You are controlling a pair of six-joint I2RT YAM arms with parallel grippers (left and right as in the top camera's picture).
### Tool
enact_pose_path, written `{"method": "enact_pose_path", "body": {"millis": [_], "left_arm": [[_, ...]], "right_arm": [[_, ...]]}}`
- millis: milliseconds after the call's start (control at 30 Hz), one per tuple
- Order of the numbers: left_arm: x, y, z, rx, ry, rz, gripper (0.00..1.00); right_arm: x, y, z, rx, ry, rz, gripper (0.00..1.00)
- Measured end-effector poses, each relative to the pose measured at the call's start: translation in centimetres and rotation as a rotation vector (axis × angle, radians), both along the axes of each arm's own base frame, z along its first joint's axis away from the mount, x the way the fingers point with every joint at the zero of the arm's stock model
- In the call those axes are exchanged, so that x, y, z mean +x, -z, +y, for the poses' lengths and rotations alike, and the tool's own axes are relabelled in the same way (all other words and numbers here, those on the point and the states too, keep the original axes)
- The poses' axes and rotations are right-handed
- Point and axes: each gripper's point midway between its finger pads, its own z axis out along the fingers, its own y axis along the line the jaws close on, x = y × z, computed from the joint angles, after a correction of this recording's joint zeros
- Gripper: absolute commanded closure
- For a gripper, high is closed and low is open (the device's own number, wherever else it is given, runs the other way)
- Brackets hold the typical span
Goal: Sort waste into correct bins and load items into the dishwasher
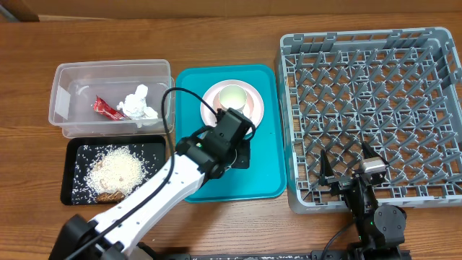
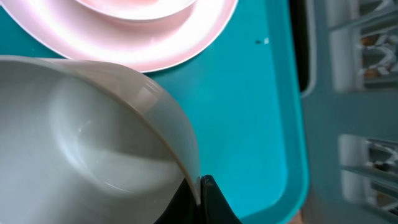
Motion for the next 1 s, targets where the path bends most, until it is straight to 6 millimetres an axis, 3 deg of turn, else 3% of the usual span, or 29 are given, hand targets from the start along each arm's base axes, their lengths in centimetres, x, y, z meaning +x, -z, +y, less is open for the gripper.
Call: {"method": "enact_pose_path", "body": {"millis": [267, 333, 533, 600, 1000], "left_arm": [[0.0, 2.6, 0.3, 0.056, -0.017, 0.055, 0.95], [0.0, 2.6, 0.3, 0.055, -0.019, 0.056, 0.89], [0.0, 2.6, 0.3, 0.052, -0.027, 0.058, 0.52], [0.0, 2.7, 0.4, 0.053, -0.028, 0.059, 0.46], [0.2, 2.7, 0.9, 0.061, -0.037, 0.06, 0.43]], "right_arm": [[0.0, 0.0, 0.0, 0.0, 0.0, 0.0, 0.0], [0.0, 0.0, 0.0, 0.0, 0.0, 0.0, 0.0], [0.0, 0.0, 0.0, 0.0, 0.0, 0.0, 0.0], [0.0, 0.0, 0.0, 0.0, 0.0, 0.0, 0.0], [0.0, 0.0, 0.0, 0.0, 0.0, 0.0, 0.0]]}}
